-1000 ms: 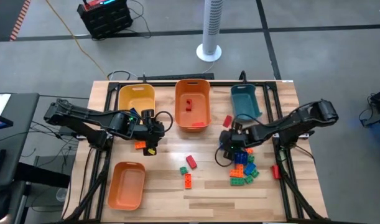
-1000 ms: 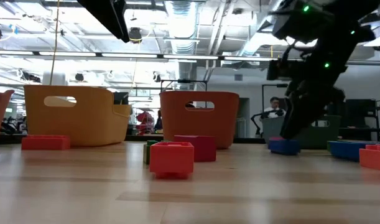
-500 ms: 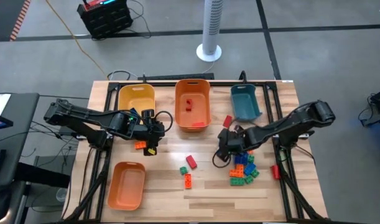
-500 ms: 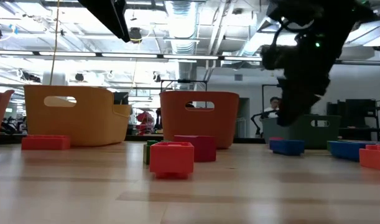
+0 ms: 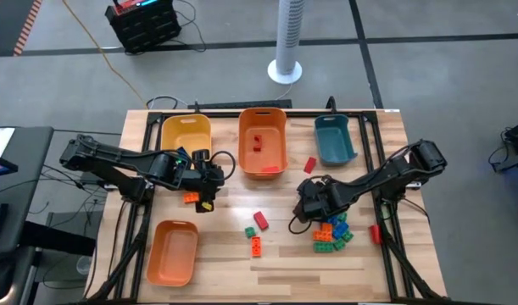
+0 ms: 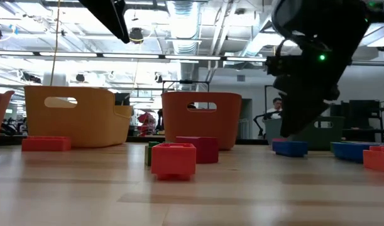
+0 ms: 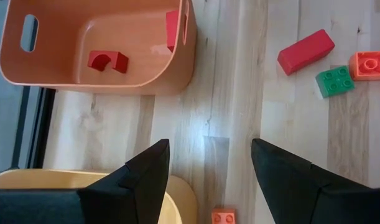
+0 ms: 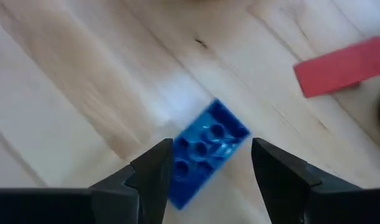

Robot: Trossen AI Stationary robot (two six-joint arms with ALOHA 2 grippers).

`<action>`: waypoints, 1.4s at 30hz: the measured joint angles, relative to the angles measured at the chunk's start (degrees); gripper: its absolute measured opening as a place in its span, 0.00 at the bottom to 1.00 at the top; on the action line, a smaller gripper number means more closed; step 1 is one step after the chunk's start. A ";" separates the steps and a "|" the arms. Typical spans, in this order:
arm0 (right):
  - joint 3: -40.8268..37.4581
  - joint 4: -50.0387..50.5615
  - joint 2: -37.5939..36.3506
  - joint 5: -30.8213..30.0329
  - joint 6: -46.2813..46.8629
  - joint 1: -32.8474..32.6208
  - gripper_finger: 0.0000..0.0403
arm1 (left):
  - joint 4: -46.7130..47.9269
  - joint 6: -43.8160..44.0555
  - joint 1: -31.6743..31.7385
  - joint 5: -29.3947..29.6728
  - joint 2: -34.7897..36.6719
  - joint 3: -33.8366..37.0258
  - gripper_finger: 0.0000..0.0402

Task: Sort blocks
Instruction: Put the blue game piece into the yellow bin

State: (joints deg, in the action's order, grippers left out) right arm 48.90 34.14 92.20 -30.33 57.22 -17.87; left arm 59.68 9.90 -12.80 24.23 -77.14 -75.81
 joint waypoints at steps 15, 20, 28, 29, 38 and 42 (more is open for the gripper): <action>-5.15 -9.38 0.02 3.58 -1.21 -0.20 0.58 | -0.01 0.91 -0.02 -1.16 0.02 -0.02 0.55; -5.20 -9.34 0.04 3.69 -3.46 0.40 0.55 | 0.00 0.91 -0.02 -1.16 0.02 -0.02 0.55; -5.12 -9.37 -0.03 5.87 -7.56 0.63 0.35 | 0.00 0.89 -0.02 -1.16 0.01 -0.01 0.55; -5.06 -9.43 -0.08 5.95 -8.08 0.81 0.32 | 0.01 0.89 -0.02 -1.16 0.02 0.00 0.55; -4.64 -8.87 -6.26 7.16 -15.17 1.34 0.22 | 0.07 -0.82 -1.37 -1.99 0.01 -0.01 0.55; -4.63 -8.52 -11.34 6.85 -20.10 2.92 0.22 | 1.20 -1.47 -3.03 -2.13 0.01 -0.01 0.55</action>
State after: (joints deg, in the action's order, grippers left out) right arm 44.27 25.62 80.86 -23.49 37.12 -14.95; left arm 60.88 8.43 -15.83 22.11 -77.13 -75.82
